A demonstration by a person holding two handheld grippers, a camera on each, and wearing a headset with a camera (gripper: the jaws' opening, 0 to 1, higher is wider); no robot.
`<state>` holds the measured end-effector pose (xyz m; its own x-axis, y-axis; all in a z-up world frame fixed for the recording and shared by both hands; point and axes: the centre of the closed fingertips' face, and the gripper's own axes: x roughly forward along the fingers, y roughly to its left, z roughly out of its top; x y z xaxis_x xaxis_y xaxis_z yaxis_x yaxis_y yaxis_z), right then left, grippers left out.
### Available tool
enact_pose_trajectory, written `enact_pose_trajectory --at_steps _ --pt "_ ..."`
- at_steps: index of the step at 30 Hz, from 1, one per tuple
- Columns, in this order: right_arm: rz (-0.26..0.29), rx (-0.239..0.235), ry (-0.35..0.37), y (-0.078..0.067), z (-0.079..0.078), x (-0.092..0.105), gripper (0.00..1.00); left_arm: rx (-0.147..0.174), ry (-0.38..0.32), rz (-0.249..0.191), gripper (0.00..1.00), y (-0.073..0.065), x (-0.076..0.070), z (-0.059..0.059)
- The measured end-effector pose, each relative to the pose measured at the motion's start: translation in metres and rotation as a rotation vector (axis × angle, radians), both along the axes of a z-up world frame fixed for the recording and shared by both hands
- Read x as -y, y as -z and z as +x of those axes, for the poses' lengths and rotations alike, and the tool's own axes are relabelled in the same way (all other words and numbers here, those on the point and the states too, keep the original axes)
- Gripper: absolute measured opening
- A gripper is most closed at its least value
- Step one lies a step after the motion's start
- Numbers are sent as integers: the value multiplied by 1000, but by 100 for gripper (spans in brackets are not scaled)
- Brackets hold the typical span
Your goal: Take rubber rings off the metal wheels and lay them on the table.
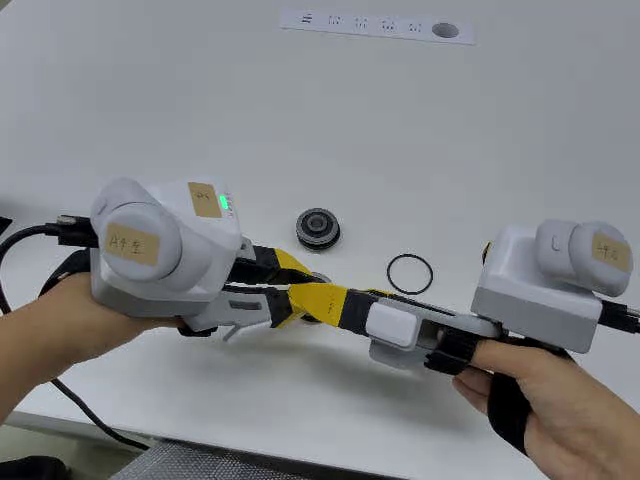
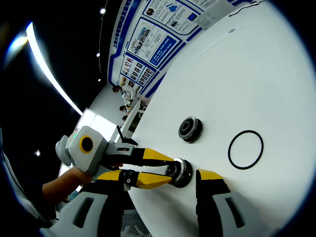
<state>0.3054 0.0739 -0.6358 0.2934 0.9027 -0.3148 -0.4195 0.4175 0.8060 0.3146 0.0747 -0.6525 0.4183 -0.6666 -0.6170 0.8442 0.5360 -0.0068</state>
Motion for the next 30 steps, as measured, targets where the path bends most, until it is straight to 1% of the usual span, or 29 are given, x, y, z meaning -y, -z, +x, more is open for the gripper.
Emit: enact_pose_trajectory --at_steps 4,7,8,9,10,13,15,16,21,23,26,28,30 --pt "3 -18 -8 -1 -1 -4 63 0 -1 -2 13 0 0 0" --pt "-8 -26 -23 -1 -2 -9 63 -1 1 -3 13 0 0 -1" --pt "-11 -26 -30 -1 -3 -10 63 -2 0 -4 13 0 1 -1" --pt "-27 -14 -36 -1 -3 -11 63 -3 0 -6 13 0 1 -1" --pt "-35 -15 -45 0 -5 -12 63 -4 -1 -7 13 0 1 -2" --pt "-42 -13 -55 -1 -6 -12 64 -4 -1 -6 13 0 1 -2" --pt "-33 -26 -48 -1 -6 -10 63 -4 -1 -5 13 0 1 -2" --pt "-26 -30 -47 -2 -7 -10 60 -4 0 -4 13 0 2 -3" --pt "-9 -40 -41 -4 -7 -8 59 -4 0 -4 13 -1 1 -3" --pt "7 -63 -32 -1 -7 -8 57 -4 0 -3 13 -1 1 -3" --pt "-7 -58 -21 5 -4 -4 50 -4 0 -3 13 -1 1 -3" --pt "16 -75 -17 3 -3 -4 51 -4 -1 -3 13 -1 1 -2" --pt "39 -82 -14 1 -3 -2 51 -5 -1 -4 13 -1 1 -2"
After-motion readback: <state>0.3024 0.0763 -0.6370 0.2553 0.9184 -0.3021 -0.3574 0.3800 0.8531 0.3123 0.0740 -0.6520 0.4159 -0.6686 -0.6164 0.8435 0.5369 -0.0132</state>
